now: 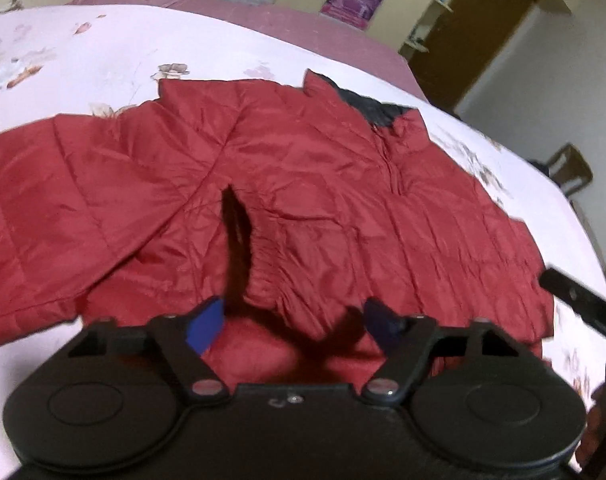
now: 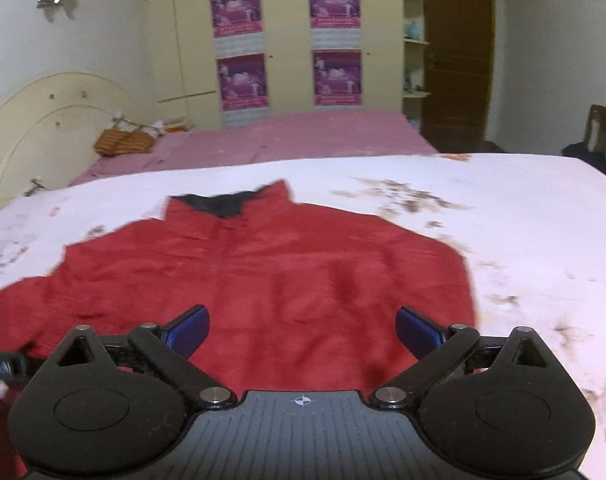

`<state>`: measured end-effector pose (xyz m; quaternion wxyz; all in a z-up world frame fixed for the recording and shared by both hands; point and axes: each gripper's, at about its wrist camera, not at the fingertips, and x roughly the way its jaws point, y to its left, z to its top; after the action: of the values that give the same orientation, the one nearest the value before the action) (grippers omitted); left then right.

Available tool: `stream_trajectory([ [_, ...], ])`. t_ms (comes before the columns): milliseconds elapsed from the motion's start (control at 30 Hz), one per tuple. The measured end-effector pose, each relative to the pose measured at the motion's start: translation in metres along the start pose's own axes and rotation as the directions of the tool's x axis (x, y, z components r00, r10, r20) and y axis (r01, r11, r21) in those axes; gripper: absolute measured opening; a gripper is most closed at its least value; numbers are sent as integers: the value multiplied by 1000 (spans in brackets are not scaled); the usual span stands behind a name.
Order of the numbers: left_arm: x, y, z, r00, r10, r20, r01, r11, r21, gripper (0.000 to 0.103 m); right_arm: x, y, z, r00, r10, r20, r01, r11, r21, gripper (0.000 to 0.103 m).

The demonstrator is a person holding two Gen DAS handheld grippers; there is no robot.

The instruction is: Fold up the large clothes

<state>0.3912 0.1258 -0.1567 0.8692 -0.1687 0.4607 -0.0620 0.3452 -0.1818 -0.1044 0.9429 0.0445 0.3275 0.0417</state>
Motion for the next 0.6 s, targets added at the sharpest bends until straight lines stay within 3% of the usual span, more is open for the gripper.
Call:
stream_trajectory([
  [67,1,2,1,999,18,29,-17,1000,-19,56,2,-19,0,1000,-16,-2,16,1000,18,99],
  [167,1,5,4,996,44,82,-40,998,-42,21,8,-51,6,1000,-28,-3,28,999,44,99],
  [267,-10,7,6,987,71,143,-63,996,-59,16,23,-83,15,999,-51,-15,52,996,76,99],
  [367,-23,11,8,967,131,218,-122,991,-55,14,42,-106,23,997,-61,-44,65,992,106,99],
  [500,-10,18,8,969,182,168,-178,983,-41,14,71,-127,29,995,-32,-91,46,987,153,98],
  [567,-5,15,4,969,190,158,-187,982,-30,14,85,-131,32,993,-14,-118,33,987,159,62],
  [600,-3,14,4,969,192,153,-190,981,-30,14,91,-132,33,991,-1,-135,23,986,164,57],
])
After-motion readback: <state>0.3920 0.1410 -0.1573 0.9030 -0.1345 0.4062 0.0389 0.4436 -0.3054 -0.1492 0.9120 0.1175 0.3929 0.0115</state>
